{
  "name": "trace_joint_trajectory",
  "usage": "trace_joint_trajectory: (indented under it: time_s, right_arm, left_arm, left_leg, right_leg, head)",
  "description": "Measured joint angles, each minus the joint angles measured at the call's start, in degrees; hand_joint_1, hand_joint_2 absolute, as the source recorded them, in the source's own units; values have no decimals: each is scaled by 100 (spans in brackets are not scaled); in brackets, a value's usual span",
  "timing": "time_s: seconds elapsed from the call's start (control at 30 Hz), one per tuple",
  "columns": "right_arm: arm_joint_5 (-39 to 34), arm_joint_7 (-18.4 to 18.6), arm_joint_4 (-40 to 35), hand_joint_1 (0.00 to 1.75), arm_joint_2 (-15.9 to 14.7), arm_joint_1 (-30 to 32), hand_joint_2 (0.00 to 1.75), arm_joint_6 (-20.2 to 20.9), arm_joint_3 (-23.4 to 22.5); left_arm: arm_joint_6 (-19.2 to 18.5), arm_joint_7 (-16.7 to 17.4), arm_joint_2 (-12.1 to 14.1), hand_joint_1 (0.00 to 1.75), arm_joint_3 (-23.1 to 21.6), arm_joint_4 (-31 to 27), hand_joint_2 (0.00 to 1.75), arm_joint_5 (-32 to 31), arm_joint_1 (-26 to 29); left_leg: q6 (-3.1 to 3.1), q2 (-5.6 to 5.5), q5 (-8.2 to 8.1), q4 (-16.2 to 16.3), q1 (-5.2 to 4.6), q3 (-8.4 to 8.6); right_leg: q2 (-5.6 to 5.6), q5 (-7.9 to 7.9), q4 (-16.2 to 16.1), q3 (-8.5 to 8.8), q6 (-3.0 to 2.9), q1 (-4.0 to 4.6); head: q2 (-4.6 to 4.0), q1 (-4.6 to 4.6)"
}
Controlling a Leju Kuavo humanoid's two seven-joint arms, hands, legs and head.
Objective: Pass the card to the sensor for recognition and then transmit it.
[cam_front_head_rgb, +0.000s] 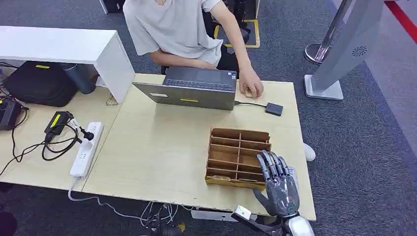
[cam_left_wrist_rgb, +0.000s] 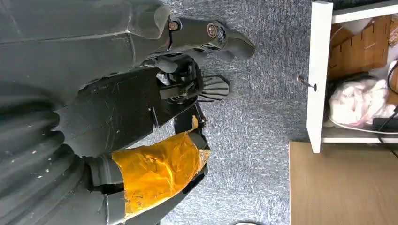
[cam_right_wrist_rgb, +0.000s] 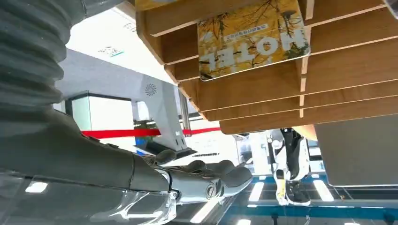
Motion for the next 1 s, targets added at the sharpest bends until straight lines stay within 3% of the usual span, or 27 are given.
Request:
trace_joint_trajectory:
  time_s: [1.0]
  right_arm:
    - [-76,-334,271,0,227,11,175,0,448]
  left_arm:
    - [20,-2,-55,0,7,0,175,-125,-2]
  left_leg:
    - [0,0,0,0,2,-1]
  right_leg:
    - [0,0,0,1,0,1]
  head:
    - [0,0]
